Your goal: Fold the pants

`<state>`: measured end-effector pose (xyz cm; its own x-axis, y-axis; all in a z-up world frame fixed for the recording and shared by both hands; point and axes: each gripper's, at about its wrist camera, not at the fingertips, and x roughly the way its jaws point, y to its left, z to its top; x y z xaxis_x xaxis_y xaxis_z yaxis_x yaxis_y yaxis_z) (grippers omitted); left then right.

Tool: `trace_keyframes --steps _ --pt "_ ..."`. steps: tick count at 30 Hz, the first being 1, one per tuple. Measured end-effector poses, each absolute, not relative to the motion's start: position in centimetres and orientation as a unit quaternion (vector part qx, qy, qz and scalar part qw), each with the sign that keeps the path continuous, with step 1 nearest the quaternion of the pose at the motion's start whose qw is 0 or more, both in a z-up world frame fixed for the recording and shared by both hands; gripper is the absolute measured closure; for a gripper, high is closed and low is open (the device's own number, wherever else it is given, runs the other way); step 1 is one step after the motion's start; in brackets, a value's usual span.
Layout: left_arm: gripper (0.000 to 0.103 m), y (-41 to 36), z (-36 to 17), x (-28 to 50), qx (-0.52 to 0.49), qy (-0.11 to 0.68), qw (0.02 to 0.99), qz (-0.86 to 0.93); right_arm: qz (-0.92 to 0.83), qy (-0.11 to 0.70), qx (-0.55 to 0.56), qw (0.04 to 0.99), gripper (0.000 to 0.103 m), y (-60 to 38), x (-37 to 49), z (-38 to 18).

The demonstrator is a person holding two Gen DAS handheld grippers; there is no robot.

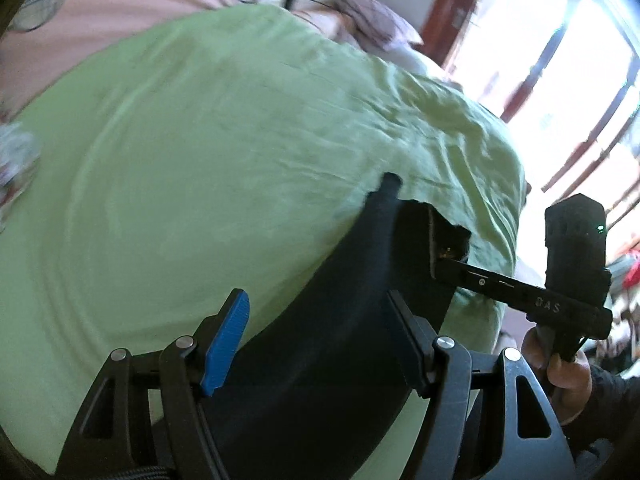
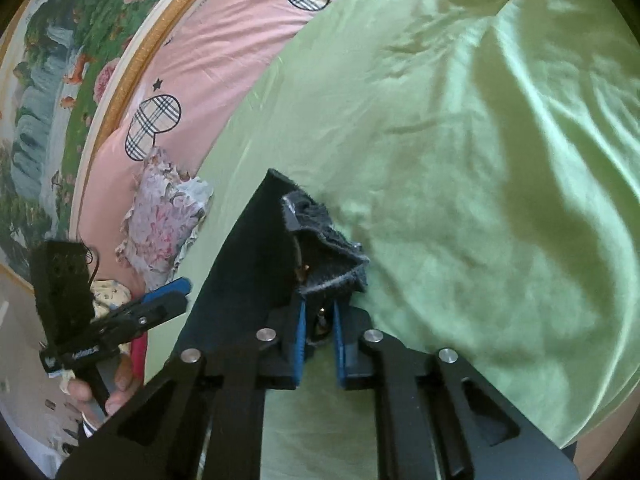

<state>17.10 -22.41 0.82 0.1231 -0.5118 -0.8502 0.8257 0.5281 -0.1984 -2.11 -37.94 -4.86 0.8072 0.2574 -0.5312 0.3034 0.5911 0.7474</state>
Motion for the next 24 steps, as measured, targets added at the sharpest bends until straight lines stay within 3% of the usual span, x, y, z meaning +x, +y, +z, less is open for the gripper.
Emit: trace_keyframes --steps 3,6,7,9,11,14,24 --pt "0.034 -25.0 -0.1 17.7 0.176 0.492 0.706 -0.478 -0.012 0.300 0.443 0.845 0.092 -38.3 -2.4 -4.4" --pt "0.043 -27.7 -1.1 18.1 0.177 0.511 0.671 -0.507 -0.011 0.295 0.444 0.846 0.092 -39.0 -2.6 -4.4" --pt "0.053 -28.5 -1.6 18.3 0.177 0.519 0.659 -0.515 -0.011 0.294 0.441 0.848 0.092 -39.2 -2.6 -4.3" --pt "0.059 -30.0 -2.6 18.6 0.183 0.530 0.645 -0.519 -0.008 0.297 0.437 0.849 0.092 -39.1 -2.6 -4.4" --pt "0.077 -30.6 -3.2 19.2 0.165 0.541 0.630 -0.532 -0.006 0.299 0.434 0.850 0.092 -38.9 -2.7 -4.4" --pt "0.090 -30.7 -3.0 19.7 0.137 0.544 0.623 -0.545 0.003 0.297 0.439 0.848 0.092 -38.8 -3.0 -4.7" --pt "0.093 -26.8 2.3 18.7 0.100 0.490 0.652 -0.569 0.058 0.251 0.417 0.872 0.092 -37.7 -3.6 -1.4"
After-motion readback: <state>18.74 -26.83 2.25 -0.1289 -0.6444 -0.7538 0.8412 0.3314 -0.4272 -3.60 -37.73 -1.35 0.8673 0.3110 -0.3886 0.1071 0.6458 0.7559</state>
